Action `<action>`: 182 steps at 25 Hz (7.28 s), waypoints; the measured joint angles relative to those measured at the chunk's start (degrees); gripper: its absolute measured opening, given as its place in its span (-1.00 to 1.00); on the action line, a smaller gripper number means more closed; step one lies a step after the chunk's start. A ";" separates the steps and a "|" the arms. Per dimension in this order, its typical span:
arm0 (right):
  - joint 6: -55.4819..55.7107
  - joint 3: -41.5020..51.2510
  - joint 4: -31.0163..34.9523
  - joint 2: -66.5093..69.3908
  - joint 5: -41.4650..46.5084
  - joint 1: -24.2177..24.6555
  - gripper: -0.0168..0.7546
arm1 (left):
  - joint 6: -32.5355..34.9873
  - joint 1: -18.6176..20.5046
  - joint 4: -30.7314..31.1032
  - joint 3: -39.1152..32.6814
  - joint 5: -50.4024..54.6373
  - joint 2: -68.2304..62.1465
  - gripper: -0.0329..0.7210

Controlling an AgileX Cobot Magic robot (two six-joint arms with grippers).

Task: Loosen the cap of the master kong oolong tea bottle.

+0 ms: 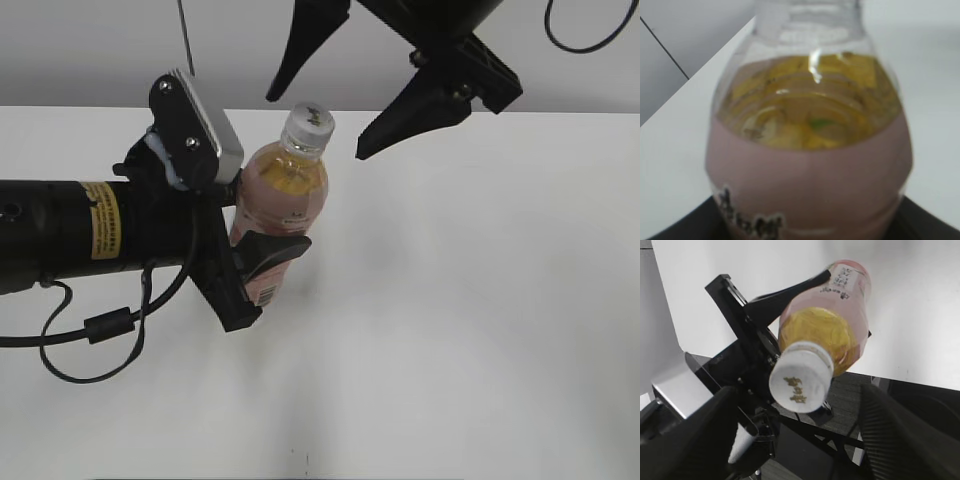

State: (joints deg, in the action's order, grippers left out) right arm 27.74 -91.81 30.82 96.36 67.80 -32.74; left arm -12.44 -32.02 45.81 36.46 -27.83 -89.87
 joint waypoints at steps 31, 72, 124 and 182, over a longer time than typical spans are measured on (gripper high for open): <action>-24.58 0.00 0.49 2.57 -1.78 0.00 -0.21 | 0.32 -0.12 0.63 0.00 0.11 0.00 0.15; -60.04 -4.39 -28.79 2.84 1.86 1.75 -0.23 | 0.04 -0.11 -12.66 0.00 -13.44 -4.19 0.15; -49.61 10.43 -21.22 24.76 -12.29 10.73 0.35 | 0.15 2.74 -12.87 -2.01 -41.14 -25.20 0.34; -29.93 11.70 -30.82 6.80 1.81 31.67 0.29 | -2.59 34.42 -47.18 -18.82 -2.67 1.63 0.25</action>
State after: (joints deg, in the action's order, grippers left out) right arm -2.19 -80.11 0.00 103.16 69.61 -1.07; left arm -15.03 2.40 -1.37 17.65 -30.50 -88.24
